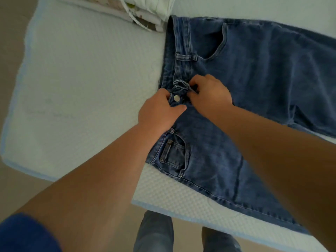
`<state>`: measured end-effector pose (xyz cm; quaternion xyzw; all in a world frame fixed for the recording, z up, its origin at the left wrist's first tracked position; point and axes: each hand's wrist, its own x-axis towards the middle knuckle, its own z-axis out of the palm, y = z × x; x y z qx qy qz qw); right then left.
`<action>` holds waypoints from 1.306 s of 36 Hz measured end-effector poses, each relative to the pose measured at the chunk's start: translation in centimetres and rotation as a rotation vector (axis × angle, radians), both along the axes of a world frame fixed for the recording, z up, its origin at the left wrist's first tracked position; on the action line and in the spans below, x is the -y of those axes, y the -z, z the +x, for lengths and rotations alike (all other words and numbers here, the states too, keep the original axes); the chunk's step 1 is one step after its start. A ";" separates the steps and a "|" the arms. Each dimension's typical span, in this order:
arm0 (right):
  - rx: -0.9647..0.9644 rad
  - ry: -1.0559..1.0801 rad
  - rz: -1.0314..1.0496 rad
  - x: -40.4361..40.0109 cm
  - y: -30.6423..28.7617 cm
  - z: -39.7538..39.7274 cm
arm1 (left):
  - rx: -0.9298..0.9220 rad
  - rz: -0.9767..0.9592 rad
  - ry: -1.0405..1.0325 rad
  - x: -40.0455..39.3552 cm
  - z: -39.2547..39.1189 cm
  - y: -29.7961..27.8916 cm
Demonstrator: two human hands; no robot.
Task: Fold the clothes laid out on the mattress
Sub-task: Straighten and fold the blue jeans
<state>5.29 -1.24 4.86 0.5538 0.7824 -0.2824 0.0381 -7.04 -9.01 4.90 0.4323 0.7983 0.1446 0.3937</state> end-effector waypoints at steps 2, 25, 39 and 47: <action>-0.132 0.099 0.008 0.2 -0.1 0.0 | -0.088 0.032 0.041 -1.4 -0.3 0.1; -0.088 0.111 0.012 12.7 -3.3 8.4 | 0.006 -0.183 -0.272 4.0 -1.2 -0.9; 0.188 -0.046 -0.235 20.2 -1.7 12.2 | -0.068 -0.131 -0.048 7.3 -4.6 -1.9; 0.083 -0.017 -0.429 20.7 -3.7 12.2 | -0.246 -0.243 0.005 6.8 -3.2 -4.0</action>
